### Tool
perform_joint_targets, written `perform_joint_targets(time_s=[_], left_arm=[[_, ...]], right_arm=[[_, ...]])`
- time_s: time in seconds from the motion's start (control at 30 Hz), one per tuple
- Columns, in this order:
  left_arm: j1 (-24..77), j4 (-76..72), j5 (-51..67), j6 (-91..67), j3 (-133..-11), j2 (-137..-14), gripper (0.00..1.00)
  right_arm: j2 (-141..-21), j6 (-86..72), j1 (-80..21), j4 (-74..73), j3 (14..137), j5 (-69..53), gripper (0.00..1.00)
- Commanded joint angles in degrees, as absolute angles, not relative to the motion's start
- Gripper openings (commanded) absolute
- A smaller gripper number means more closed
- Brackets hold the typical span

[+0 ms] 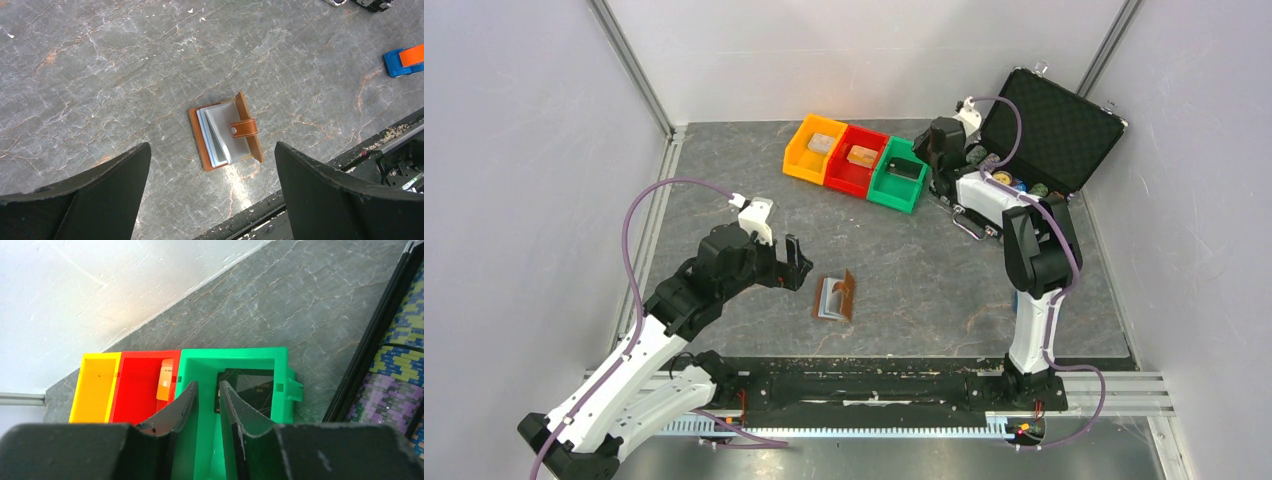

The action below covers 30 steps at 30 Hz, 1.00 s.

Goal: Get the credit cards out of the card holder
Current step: Place the credit card in the storage box, then remove the credit card from the card holder.

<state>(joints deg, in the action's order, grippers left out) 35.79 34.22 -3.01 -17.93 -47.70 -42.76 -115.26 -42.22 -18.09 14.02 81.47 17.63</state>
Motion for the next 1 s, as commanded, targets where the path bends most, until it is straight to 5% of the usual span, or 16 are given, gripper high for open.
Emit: perform_joint_targets(time_s=[0.0,0.57,0.97], left_arm=[[35.77,33.66,-4.76,-13.79,-48.27,-42.90,1.00],[35.77,35.50,-13.04,-13.62,-48.96,-43.60,1.00],[35.68,35.18,-18.67,-14.23,-48.34,-39.68,1.00]], right_arm=[[-112.60,-35.58,-18.23,11.74,84.87,15.98,0.23],[-95.66,-26.78,-28.29,3.25,66.42,9.18,0.36],[-90.54,-37.07,-50.12,0.53,57.40,17.62,0.78]])
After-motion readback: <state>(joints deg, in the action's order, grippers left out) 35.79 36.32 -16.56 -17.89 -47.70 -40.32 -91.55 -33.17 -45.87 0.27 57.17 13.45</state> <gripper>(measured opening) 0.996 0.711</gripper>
